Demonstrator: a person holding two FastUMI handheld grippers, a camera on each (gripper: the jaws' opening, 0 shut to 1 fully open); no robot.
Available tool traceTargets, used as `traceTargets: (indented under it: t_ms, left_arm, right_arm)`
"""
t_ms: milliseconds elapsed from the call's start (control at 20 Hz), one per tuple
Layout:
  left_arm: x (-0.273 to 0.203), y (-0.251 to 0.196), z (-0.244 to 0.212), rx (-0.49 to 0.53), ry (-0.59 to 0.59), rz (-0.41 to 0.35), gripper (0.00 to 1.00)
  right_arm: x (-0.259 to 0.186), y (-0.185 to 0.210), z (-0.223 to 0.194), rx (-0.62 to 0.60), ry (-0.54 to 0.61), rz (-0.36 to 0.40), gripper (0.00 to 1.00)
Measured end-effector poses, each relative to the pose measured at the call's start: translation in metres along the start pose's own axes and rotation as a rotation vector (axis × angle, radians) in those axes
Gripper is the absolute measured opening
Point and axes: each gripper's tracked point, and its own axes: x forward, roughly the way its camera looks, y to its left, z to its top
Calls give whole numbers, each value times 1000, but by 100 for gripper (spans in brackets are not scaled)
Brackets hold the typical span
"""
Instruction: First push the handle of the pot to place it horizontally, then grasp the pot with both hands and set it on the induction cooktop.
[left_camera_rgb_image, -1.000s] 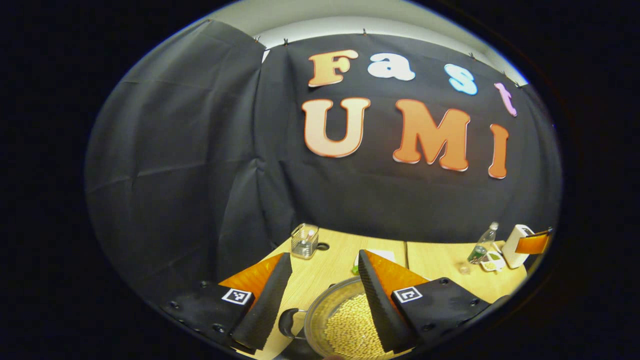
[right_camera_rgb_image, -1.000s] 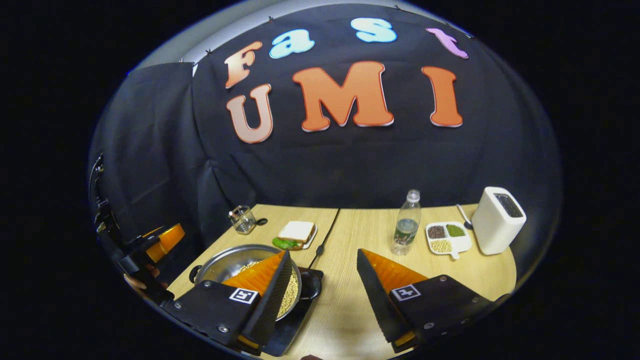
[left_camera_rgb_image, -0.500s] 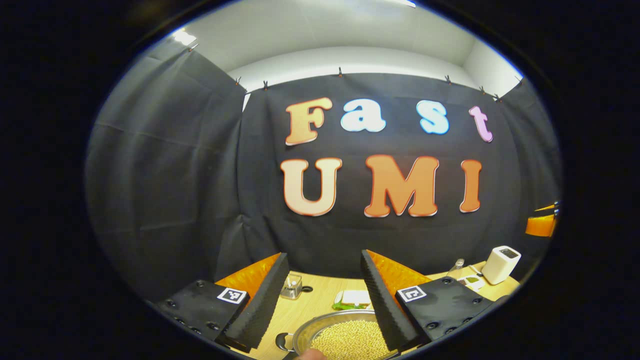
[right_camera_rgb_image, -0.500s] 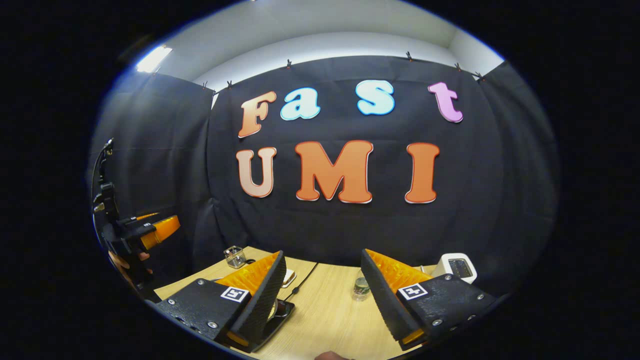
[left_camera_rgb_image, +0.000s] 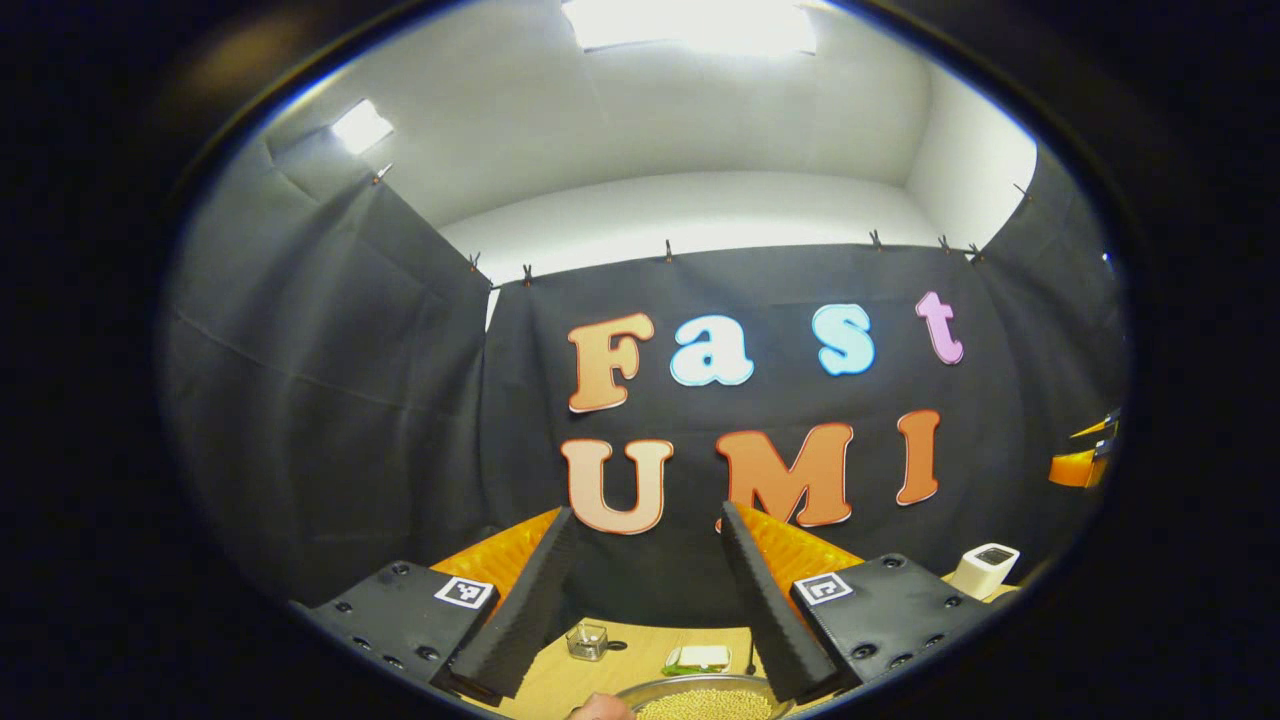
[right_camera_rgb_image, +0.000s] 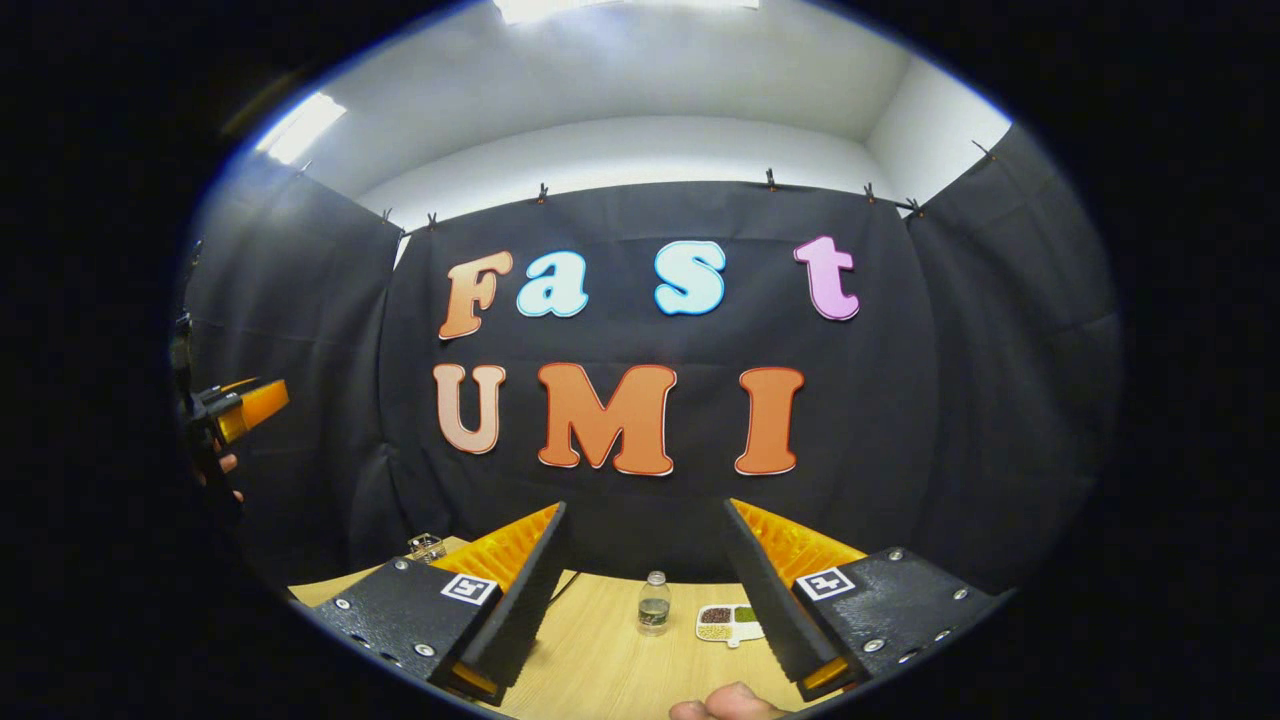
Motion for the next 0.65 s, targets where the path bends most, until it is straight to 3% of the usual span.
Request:
traceTargets:
  t_ms: [50, 100, 200, 300, 350, 450, 500, 650]
  left_arm:
    - [-3, 2, 16, 6, -20, -12, 96]
    - [-5, 5, 29, 13, -31, -17, 96]
    - [-1, 11, 52, 8, -38, -10, 96]
    - [1, 15, 61, -1, -35, 4, 96]
    - [0, 19, 64, 2, -40, 19, 96]
    - [-3, 28, 67, 19, -48, 51, 96]
    - [-5, 25, 66, 24, -46, 45, 96]
    - [-5, 20, 70, 35, -46, 40, 96]
  right_arm:
    - [0, -8, 6, 12, -4, -21, 93]
    - [1, -13, 11, 23, -5, -33, 98]
    - [-1, -16, 25, 30, -27, -31, 93]
    - [-2, -22, 40, 6, -63, -40, 98]
    - [-5, -23, 49, -2, -87, -41, 93]
    - [-10, -18, 64, 0, -138, -21, 98]
    - [-10, -15, 69, 8, -156, -8, 89]
    - [-8, -15, 70, 43, -143, 3, 98]
